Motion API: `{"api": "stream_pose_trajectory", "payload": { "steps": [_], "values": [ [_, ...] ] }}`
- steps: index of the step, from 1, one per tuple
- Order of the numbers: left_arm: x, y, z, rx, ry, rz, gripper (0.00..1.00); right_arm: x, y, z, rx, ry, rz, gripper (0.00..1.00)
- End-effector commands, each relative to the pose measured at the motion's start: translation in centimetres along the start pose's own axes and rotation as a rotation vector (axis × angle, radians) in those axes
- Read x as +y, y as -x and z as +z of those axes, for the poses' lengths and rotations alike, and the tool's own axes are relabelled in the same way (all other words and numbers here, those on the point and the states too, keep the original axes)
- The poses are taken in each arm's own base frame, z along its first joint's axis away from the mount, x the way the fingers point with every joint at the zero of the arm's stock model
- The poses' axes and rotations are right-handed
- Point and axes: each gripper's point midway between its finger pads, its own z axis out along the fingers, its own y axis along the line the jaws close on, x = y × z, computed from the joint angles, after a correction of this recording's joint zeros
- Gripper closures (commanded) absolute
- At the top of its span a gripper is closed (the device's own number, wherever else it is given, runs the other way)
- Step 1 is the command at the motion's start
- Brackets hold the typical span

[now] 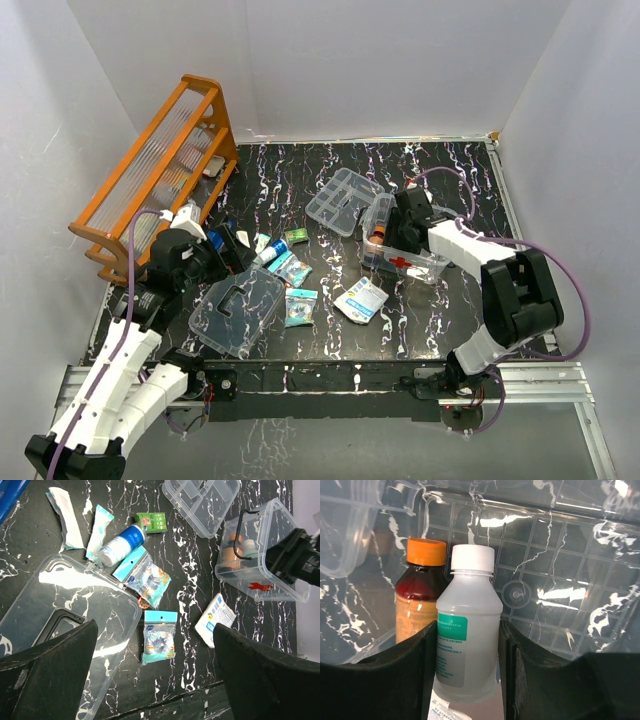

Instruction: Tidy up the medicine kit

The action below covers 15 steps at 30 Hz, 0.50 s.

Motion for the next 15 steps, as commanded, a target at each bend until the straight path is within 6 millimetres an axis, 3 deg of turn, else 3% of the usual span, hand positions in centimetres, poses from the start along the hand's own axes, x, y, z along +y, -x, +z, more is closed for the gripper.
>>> {"api": "stream_pose_trajectory", "payload": {
  "steps": [1,5,10,15],
  "values": [
    [-2.4,1.6,-0.7,-0.037,-0.093,0.030,0.02,1.9,1.4,0.8,-0.006,0.074,0.013,0.68],
    [-2.5,2.1,-0.8,-0.046,-0.092,0.049,0.02,1.7,0.7,1.3,0.024,0.067,0.012,0.64],
    [-2.2,2.1,-0.9,-0.045,-0.076,0.060,0.02,2.2,0.7,0.8,0.042,0.095,-0.007,0.49],
    [-2.0,2.0,-1.0,-0.050,-0.072,0.061,0.01,2.6,1.0,0.0,0.039,0.125,-0.015,0.46]
  ]
}}
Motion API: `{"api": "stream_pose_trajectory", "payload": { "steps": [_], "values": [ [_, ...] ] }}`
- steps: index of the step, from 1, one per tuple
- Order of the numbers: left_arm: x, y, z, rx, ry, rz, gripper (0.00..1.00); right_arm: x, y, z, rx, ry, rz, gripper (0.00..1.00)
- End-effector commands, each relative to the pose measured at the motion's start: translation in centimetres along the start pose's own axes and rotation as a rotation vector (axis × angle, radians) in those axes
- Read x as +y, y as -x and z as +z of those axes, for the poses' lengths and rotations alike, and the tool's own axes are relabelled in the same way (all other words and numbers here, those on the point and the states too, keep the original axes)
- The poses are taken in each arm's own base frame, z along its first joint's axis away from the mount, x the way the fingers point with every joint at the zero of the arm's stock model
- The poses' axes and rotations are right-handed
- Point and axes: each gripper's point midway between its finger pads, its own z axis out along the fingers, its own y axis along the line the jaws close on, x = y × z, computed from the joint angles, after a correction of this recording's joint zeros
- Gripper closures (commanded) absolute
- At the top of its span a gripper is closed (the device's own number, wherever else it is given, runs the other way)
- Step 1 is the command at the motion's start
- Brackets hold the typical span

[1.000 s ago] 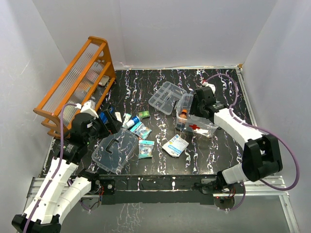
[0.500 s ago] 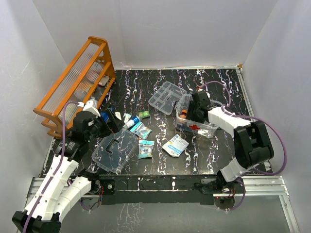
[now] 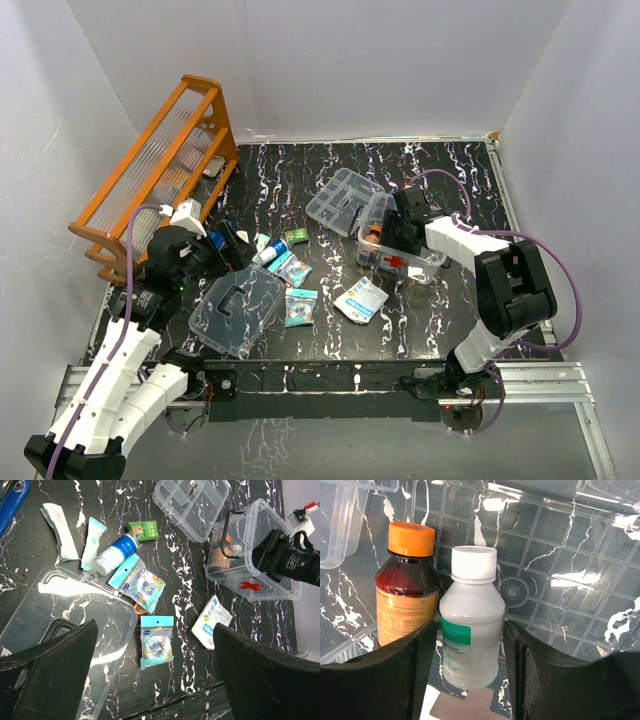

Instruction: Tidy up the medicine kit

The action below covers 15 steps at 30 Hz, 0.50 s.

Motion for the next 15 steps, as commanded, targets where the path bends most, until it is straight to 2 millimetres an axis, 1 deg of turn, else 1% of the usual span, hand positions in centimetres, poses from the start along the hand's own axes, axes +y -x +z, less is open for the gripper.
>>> {"api": "stream_pose_trajectory", "payload": {
  "steps": [1,4,8,10,15],
  "values": [
    [-0.9,1.1,-0.8,-0.036,-0.029,0.022,0.01,2.4,2.6,-1.8,-0.063,0.103,-0.015,0.45],
    [-0.8,1.1,-0.7,-0.035,-0.022,0.023,0.01,2.9,2.3,-1.8,-0.045,0.132,-0.015,0.45],
    [-0.7,1.1,-0.8,-0.036,-0.019,0.025,0.01,3.5,2.2,-2.1,-0.037,0.162,-0.001,0.50],
    [-0.7,1.1,-0.8,-0.036,-0.017,0.025,0.01,3.8,2.4,-2.5,-0.044,0.176,0.015,0.53],
    [-0.6,1.1,-0.8,-0.034,-0.015,0.023,0.01,4.7,2.8,-3.5,-0.052,0.226,0.056,0.53]
  ]
}}
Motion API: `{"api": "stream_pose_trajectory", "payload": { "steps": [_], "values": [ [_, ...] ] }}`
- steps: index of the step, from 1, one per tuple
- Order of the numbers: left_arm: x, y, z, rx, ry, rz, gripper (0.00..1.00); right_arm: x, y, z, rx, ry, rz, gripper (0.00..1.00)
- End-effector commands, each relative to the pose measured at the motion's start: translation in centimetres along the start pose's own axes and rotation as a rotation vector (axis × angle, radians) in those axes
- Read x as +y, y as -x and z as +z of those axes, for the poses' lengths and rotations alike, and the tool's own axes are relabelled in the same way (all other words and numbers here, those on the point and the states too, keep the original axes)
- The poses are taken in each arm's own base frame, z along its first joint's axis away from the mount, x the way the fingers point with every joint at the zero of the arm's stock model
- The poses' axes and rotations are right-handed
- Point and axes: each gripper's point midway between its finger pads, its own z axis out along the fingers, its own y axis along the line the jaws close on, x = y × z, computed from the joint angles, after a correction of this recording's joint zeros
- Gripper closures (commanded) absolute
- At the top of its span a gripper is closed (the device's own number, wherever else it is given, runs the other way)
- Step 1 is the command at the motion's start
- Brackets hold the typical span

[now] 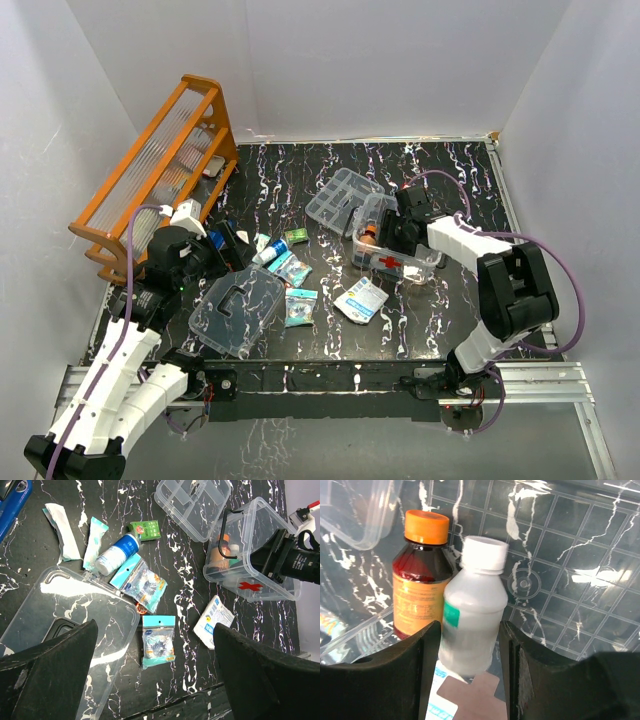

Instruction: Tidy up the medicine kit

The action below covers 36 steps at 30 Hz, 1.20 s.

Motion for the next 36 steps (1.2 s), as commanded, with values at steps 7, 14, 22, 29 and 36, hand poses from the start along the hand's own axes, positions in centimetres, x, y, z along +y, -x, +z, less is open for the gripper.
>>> {"api": "stream_pose_trajectory", "payload": {
  "steps": [7,14,22,29,36],
  "values": [
    [-0.7,1.2,-0.9,-0.036,-0.013,0.018,0.01,3.0,4.0,-3.8,-0.149,0.098,0.045,0.46],
    [-0.5,1.6,-1.1,-0.045,0.002,0.043,0.01,3.5,4.6,-5.3,-0.177,0.120,0.030,0.46],
    [0.5,2.2,-1.6,-0.041,0.069,0.118,0.01,4.0,6.4,-8.5,-0.258,0.118,-0.015,0.44],
    [-0.8,2.0,-1.5,-0.027,-0.016,0.177,0.02,3.8,6.8,-11.0,-0.327,0.123,-0.014,0.39],
    [-2.3,-0.5,0.4,0.105,-0.146,0.220,0.13,3.2,5.9,-13.1,-0.360,0.127,-0.016,0.30]
  ]
}}
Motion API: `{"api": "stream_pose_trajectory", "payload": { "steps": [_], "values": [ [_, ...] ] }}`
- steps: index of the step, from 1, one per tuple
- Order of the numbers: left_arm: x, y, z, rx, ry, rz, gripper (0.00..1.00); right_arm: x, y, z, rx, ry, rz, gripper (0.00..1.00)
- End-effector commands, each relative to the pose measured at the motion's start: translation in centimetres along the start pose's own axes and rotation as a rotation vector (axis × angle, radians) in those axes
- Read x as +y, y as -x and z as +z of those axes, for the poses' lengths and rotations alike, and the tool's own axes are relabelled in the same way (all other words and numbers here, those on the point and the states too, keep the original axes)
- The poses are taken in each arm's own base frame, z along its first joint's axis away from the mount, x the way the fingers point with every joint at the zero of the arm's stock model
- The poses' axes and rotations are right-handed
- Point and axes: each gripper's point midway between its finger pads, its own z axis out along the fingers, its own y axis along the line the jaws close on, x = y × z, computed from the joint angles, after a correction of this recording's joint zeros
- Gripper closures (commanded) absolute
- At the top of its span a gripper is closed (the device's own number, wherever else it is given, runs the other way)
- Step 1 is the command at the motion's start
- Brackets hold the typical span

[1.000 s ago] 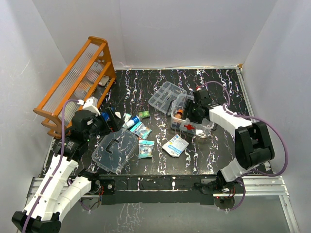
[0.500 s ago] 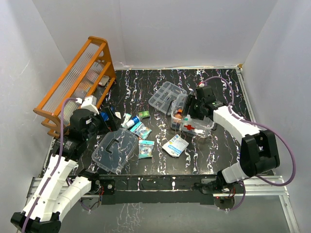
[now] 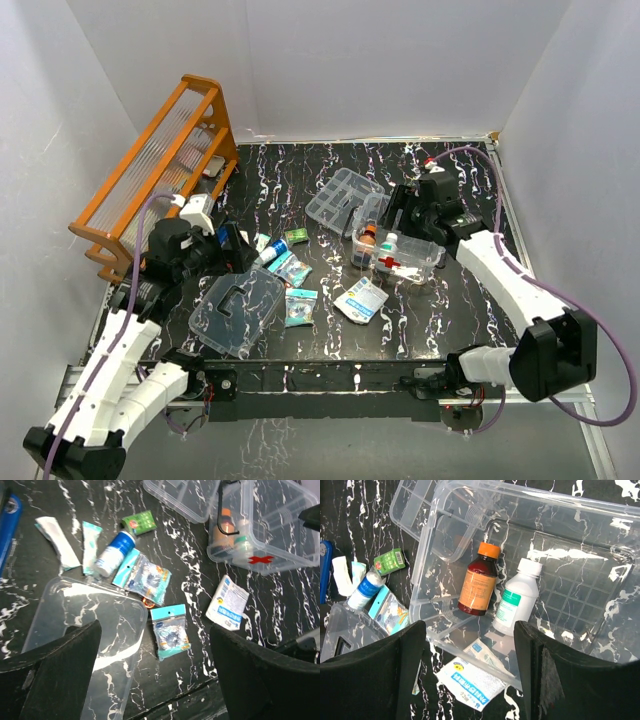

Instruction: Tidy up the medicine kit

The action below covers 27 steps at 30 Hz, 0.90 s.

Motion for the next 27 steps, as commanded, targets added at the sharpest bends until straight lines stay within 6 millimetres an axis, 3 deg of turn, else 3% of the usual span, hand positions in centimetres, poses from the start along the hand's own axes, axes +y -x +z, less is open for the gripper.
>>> {"api": "stream_pose_trajectory", "payload": {
  "steps": [1,6,11,15,18,21,24,27],
  "values": [
    [-2.0,-0.8,1.3,0.073,-0.128,0.032,0.15,0.5,1.3,-2.4,-0.078,0.027,-0.018,0.29],
    [-2.4,-2.0,3.4,0.139,-0.156,-0.048,0.22,1.7,0.0,-3.9,-0.028,0.111,-0.031,0.27],
    [-2.0,-4.1,4.8,0.203,-0.116,-0.126,0.26,5.3,-2.2,-6.1,0.013,0.337,-0.064,0.30],
    [-1.5,-6.2,5.2,0.261,-0.071,-0.170,0.29,7.1,-4.1,-6.8,0.023,0.334,-0.107,0.31],
    [-1.8,-7.2,5.3,0.280,-0.080,-0.197,0.30,8.6,-6.5,-6.7,0.040,0.300,-0.134,0.34],
    [-2.1,-7.4,5.3,0.274,-0.098,-0.216,0.30,8.2,-9.5,-5.9,0.060,0.195,-0.154,0.39],
    [-2.1,-7.2,5.1,0.258,-0.094,-0.227,0.30,6.5,-12.9,-5.1,0.088,0.049,-0.221,0.42],
    [-1.2,-7.0,4.9,0.244,-0.042,-0.225,0.30,5.6,-15.8,-4.9,0.105,-0.028,-0.319,0.44]
  ]
}}
